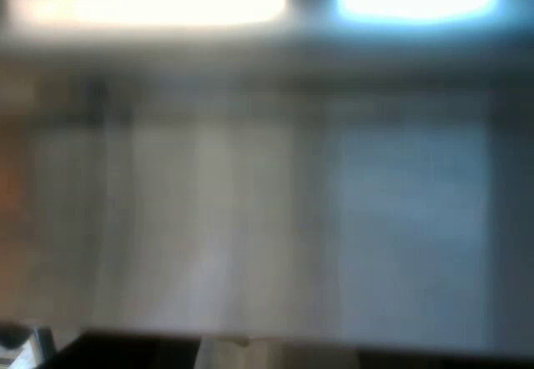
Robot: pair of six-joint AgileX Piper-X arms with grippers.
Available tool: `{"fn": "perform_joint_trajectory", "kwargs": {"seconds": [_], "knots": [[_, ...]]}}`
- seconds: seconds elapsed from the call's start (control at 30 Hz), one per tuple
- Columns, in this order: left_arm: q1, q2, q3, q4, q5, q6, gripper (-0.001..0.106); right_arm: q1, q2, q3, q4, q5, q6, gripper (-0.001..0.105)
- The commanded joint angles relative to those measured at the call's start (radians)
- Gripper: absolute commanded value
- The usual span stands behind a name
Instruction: Put the handle in the coffee machine
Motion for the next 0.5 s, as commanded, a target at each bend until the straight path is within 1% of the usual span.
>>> {"fn": "perform_joint_trajectory", "kwargs": {"seconds": [0.03, 0.23, 0.33, 0.4, 0.5], "knots": [[-0.005, -0.019, -0.008, 0.038, 0.049, 0.005, 0.0, -0.003, -0.012, -0.023, -0.059, -0.001, -0.003, 0.045], [-0.009, -0.045, -0.008, 0.084, 0.067, 0.011, 0.0, -0.003, -0.012, -0.023, -0.059, -0.001, -0.003, 0.045], [-0.034, -0.054, -0.008, 0.113, 0.072, 0.011, 0.0, -0.003, -0.012, -0.023, -0.059, -0.001, -0.003, 0.045], [-0.072, -0.055, -0.008, 0.136, 0.07, 0.008, 0.0, -0.003, -0.012, -0.023, -0.059, -0.001, -0.003, 0.045], [-0.095, -0.055, -0.008, 0.14, 0.071, -0.045, 0.0, -0.003, -0.012, -0.023, -0.059, -0.001, -0.003, 0.045]]}}
